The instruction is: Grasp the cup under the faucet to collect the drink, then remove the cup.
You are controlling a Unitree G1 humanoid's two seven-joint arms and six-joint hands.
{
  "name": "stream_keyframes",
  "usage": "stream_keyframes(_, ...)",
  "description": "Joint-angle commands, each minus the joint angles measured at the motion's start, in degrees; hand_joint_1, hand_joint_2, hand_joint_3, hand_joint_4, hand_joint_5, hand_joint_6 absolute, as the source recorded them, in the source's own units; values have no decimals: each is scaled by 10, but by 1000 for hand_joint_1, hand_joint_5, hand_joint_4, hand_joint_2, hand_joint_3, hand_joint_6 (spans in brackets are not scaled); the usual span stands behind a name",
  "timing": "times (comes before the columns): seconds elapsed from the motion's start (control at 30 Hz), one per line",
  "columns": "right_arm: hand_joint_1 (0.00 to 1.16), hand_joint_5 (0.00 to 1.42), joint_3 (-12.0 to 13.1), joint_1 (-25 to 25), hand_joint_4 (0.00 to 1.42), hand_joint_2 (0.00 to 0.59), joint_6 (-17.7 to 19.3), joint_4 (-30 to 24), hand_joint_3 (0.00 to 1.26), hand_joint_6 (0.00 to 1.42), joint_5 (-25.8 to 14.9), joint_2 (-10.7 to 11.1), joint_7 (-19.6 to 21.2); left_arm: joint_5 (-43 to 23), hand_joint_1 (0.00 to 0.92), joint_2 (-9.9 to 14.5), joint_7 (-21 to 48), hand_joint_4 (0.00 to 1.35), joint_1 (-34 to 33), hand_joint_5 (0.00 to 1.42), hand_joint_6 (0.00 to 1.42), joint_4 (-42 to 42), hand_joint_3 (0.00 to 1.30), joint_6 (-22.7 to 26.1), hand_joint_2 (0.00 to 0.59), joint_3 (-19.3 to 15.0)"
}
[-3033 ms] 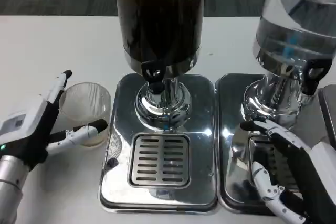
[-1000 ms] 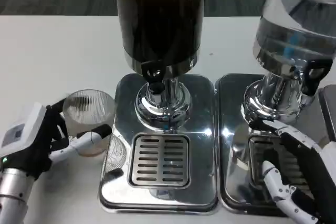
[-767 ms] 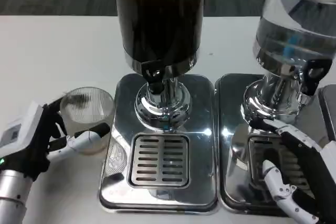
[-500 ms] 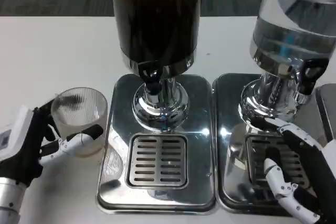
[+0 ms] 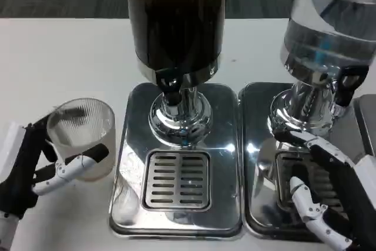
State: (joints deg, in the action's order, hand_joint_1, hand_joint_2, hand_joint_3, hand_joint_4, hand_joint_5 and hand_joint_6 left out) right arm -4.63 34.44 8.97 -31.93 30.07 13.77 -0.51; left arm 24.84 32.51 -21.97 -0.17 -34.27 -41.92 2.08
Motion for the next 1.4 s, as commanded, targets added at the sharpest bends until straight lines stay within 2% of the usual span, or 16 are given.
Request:
stream_keyframes(0.03, 414, 122, -1, 0, 174, 586, 3, -1, 273, 95, 2, -1, 1, -23, 186, -3, 22, 455, 22, 817, 968, 50, 433, 0, 191, -22)
stream_keyframes(0.23, 418, 122, -1, -1, 174, 586, 4, 1, 273, 95, 5, -2, 3, -37, 185, -11, 55, 456, 41, 817, 970, 96, 440, 1, 191, -28)
stream_keyframes(0.6, 424, 122, -5, -7, 174, 586, 5, 3, 273, 95, 5, -2, 3, -39, 180, -33, 102, 470, 47, 817, 973, 133, 447, -3, 186, -26)
stream_keyframes(1.1, 430, 126, -3, 2, 174, 586, 2, -1, 273, 95, 5, -5, 6, -22, 179, -65, 141, 472, 10, 817, 988, 122, 454, -8, 181, 7)
stream_keyframes(1.4, 433, 132, 0, 9, 174, 586, 2, -8, 273, 95, 3, -7, 4, -16, 179, -75, 144, 472, -12, 817, 973, 105, 455, -8, 180, 23)
